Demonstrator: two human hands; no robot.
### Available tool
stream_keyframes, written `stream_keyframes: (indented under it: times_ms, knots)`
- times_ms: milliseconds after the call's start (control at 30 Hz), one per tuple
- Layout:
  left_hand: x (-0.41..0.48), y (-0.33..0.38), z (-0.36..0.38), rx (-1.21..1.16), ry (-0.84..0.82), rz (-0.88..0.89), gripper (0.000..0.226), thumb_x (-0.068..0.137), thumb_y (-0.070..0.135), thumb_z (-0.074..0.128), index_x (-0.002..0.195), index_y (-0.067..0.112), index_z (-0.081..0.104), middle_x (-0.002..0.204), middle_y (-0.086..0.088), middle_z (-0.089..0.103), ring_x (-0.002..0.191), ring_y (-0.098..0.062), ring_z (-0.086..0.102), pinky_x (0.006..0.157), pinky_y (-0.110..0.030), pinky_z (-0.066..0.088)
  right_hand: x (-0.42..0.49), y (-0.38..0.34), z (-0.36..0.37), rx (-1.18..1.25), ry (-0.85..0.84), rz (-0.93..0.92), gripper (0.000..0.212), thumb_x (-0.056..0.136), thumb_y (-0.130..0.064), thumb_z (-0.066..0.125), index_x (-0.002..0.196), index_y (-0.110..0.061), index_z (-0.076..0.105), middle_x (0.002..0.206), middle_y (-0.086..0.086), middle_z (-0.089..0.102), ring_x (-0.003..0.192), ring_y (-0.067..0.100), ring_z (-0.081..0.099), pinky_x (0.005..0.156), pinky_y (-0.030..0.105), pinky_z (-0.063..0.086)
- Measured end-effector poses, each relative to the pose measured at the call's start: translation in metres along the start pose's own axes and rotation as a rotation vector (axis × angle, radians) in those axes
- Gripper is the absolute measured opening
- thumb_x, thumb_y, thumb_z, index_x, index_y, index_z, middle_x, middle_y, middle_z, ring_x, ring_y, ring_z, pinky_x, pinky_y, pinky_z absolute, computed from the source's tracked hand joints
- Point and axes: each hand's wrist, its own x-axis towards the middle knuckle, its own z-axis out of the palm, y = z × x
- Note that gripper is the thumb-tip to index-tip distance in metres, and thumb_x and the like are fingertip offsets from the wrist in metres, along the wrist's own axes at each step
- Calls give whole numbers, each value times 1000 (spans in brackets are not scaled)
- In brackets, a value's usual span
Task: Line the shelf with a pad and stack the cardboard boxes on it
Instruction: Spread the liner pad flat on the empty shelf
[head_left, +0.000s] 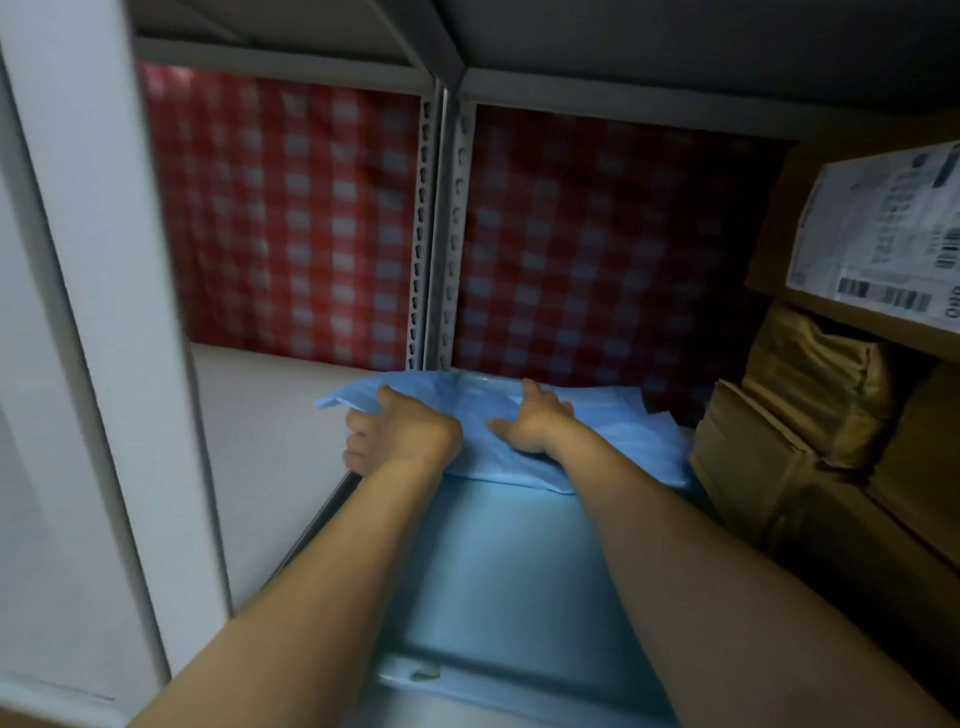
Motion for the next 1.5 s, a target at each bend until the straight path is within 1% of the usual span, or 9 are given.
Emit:
stream_keyframes:
  times_ms: [167, 367, 567, 767, 933, 1000, 1067, 1333, 1500]
  knots:
    - [5, 0, -1, 49, -34, 36, 66, 95, 32, 53, 152, 21, 22, 149, -7, 32, 134, -31, 37, 112, -39, 25, 17, 0, 7, -68, 106, 42, 48, 94, -32, 56, 136, -11, 50, 143, 12, 50, 129, 31, 50, 100, 36, 44]
    - [-14, -6, -11, -130, 54, 47, 62, 101, 26, 41, 155, 13, 15, 159, -18, 18, 146, -37, 19, 120, -47, 14, -15, -12, -10, -235, 437, -35, 32, 96, -21, 50, 126, -13, 59, 132, 10, 57, 125, 30, 45, 99, 39, 38]
    - [-42, -7, -29, -59, 99, 476, 94, 84, 12, 66, 156, 28, 8, 163, -13, -10, 151, -32, -7, 120, -56, 0, -74, -18, -37, -314, 437, -387, 23, 87, -24, 54, 104, -11, 62, 115, 13, 62, 118, 30, 48, 112, 35, 23]
    - [-64, -17, -70, 328, 128, 963, 63, 87, 20, 61, 145, 27, 39, 164, -4, 3, 151, -30, -13, 117, -64, -6, -151, -19, -50, -322, 442, -570, 17, 88, -21, 57, 79, -20, 43, 64, -6, 48, 69, 21, 51, 113, 35, 29]
    - [-80, -32, -104, 829, 243, 1174, 25, 93, 31, 51, 112, 27, 66, 123, 1, 61, 137, -27, 39, 116, -65, -9, -202, -26, -49, -531, 306, -291, 50, 88, -35, 62, 129, -16, 41, 114, 7, 64, 104, 29, 62, 92, 39, 40]
    - [-84, -42, -115, 802, 238, 1233, 20, 94, 23, 50, 104, 23, 68, 105, 0, 69, 115, -25, 58, 119, -50, 13, -216, -26, -46, -648, 243, -135, 49, 92, -27, 59, 137, -20, 41, 130, 8, 58, 117, 30, 57, 95, 40, 39]
    - [-87, -53, -124, 800, 163, 1276, 22, 95, 15, 50, 109, 16, 67, 111, -7, 70, 110, -25, 63, 95, -33, 39, -233, -23, -40, -712, 171, -24, 44, 94, -18, 52, 137, -24, 46, 135, 7, 55, 122, 28, 54, 99, 39, 39]
    - [-104, -84, -127, 782, -136, 1293, 30, 90, 14, 57, 119, 21, 63, 124, -5, 62, 113, -27, 60, 86, -33, 38, -291, -10, -32, -541, 35, 90, 45, 91, -8, 49, 132, -27, 47, 112, 5, 55, 99, 24, 54, 68, 29, 38]
    - [-111, -88, -140, 764, -138, 1254, 27, 89, 15, 59, 113, 24, 65, 117, -1, 65, 109, -25, 61, 100, -37, 34, -312, -12, -34, -422, -31, 141, 20, 92, -13, 51, 111, -16, 48, 93, 3, 50, 66, 12, 42, 48, 22, 32]
